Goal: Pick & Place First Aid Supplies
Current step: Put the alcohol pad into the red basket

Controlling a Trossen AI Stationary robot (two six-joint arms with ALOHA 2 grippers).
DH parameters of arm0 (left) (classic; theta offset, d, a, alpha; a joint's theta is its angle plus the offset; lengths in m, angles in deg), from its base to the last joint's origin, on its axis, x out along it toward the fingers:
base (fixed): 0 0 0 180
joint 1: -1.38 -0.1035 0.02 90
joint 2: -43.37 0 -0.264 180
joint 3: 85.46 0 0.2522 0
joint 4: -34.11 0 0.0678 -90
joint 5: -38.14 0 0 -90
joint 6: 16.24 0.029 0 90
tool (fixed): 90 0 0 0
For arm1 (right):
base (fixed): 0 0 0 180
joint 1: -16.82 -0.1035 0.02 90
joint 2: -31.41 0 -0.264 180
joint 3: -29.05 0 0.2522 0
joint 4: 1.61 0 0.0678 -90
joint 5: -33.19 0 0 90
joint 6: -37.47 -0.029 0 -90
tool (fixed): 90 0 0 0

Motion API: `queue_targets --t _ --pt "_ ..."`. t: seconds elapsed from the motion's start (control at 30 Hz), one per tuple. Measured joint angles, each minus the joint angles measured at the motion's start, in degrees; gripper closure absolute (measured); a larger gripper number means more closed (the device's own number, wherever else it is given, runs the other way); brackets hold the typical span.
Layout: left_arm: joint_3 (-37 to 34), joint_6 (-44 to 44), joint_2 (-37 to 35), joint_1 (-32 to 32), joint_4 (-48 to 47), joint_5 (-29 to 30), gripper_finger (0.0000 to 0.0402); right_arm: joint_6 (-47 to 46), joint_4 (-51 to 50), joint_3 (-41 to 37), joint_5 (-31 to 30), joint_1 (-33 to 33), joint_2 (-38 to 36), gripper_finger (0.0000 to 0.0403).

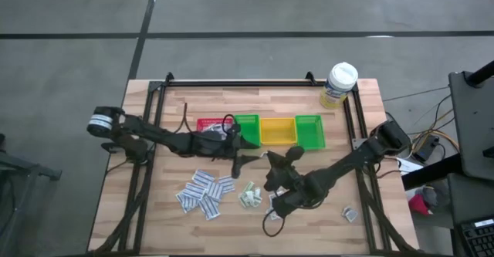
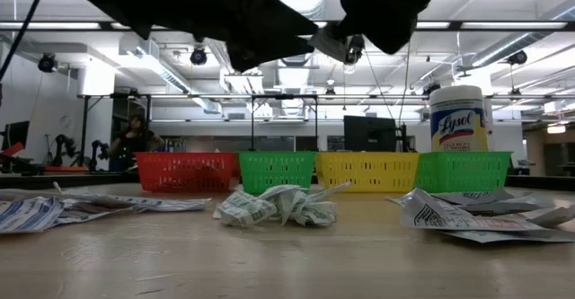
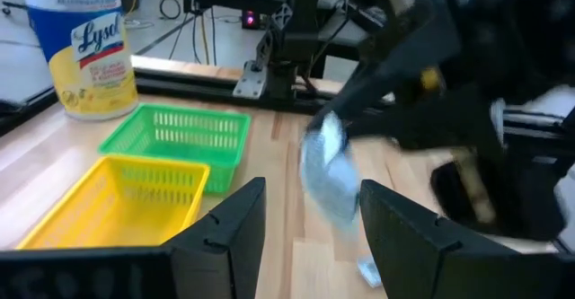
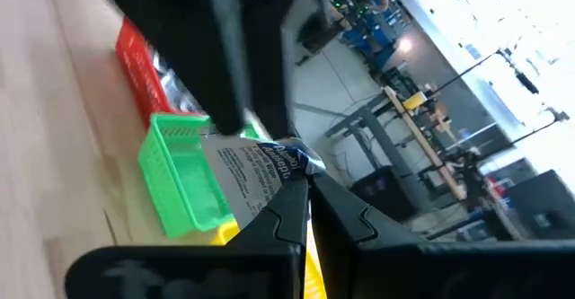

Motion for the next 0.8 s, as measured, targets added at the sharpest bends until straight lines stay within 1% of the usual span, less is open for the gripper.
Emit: queue_targets --t 0.23,0.3,0.5,0.57,0.63,0.8 --pt "0.8 -0.7 1.4 0.0 -0.1 0.2 0.0225 3.0 0.6 2.6 -0.1 0.2 1.6 0.0394" --pt "0.8 -2.0 1.5 0.0 -0.2 1.2 0.0225 3.4 0.2 2.7 -0.5 0.2 1.7 0.0394" --pt "0.7 -2.3 1.7 -0.1 -0.7 2.5 0.0229 4.9 1.6 3.5 -0.8 0.2 2.1 0.0394" --pt "0.7 -2.6 1.7 -0.2 -0.8 2.5 0.024 5.4 2.3 3.5 -0.7 0.2 2.2 0.0394" --pt "0.7 -2.7 1.7 -0.2 -0.9 2.5 0.026 5.5 2.4 3.5 -0.2 0.2 2.2 0.0394" --pt "0.7 -2.1 1.6 -0.2 -0.8 2.7 0.0327 5.7 2.5 3.5 0.5 0.2 2.2 0.0394"
